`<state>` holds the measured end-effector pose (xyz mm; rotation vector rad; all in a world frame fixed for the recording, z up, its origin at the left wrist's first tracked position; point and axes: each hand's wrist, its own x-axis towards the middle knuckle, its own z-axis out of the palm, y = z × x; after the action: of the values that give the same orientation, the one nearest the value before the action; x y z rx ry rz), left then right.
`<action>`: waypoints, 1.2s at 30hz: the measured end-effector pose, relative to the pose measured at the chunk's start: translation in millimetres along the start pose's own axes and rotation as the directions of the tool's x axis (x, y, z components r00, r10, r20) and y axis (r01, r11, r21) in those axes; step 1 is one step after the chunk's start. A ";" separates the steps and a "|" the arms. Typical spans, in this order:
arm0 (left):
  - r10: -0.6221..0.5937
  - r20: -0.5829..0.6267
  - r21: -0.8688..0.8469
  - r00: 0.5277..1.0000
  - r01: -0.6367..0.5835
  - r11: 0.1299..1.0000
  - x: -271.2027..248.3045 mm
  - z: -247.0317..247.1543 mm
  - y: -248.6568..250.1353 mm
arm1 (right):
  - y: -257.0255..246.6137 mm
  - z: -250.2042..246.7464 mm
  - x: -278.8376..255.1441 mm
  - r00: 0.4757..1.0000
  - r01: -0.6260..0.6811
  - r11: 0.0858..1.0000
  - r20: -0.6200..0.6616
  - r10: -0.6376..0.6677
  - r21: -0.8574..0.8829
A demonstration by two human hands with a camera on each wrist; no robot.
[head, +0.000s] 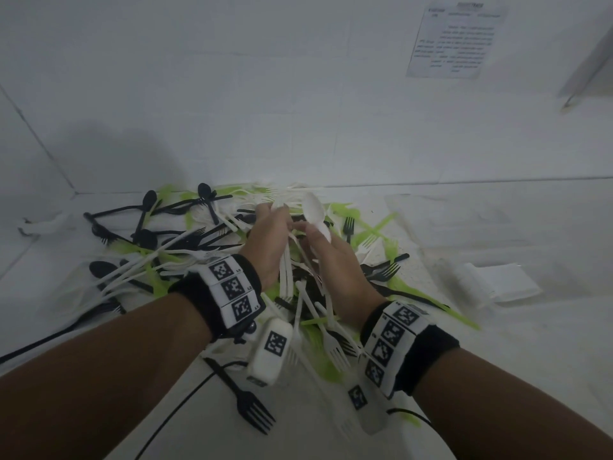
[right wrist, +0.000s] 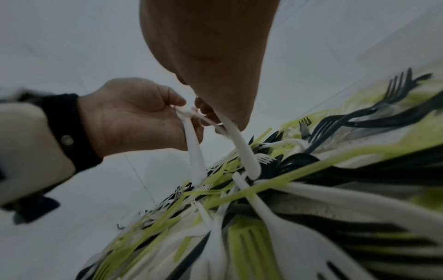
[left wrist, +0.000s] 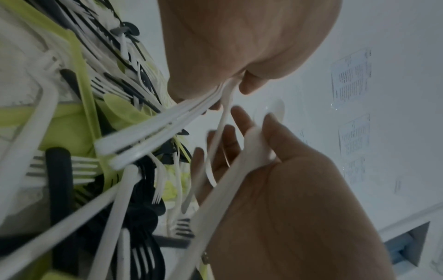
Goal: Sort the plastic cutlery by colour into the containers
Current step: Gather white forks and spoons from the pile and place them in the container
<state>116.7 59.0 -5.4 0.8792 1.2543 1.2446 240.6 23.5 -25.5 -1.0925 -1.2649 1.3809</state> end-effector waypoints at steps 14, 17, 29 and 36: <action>-0.033 0.167 -0.044 0.985 0.041 0.998 -1.7 8.6 -1.3 | 0.2 -15.4 6.6 0.997 -0.073 0.996 0.044 0.071 0.047; -0.002 0.096 0.048 0.995 -0.002 0.999 -1.3 10.7 -7.0 | 1.7 -17.9 3.1 0.995 -0.083 0.995 0.058 0.080 0.048; 0.142 -0.019 0.116 0.990 -0.139 0.983 5.5 -3.3 -5.7 | -1.5 -31.7 8.7 0.982 -0.027 0.999 -0.187 0.018 -0.047; -0.033 0.182 -0.005 0.983 0.035 0.999 -14.7 17.5 -9.6 | -8.1 -4.2 5.4 0.999 0.031 0.994 0.014 -0.030 -0.103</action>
<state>137.3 45.6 -9.0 0.9399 1.1131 1.1156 244.5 29.7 -17.8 -1.1312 -1.3695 1.3140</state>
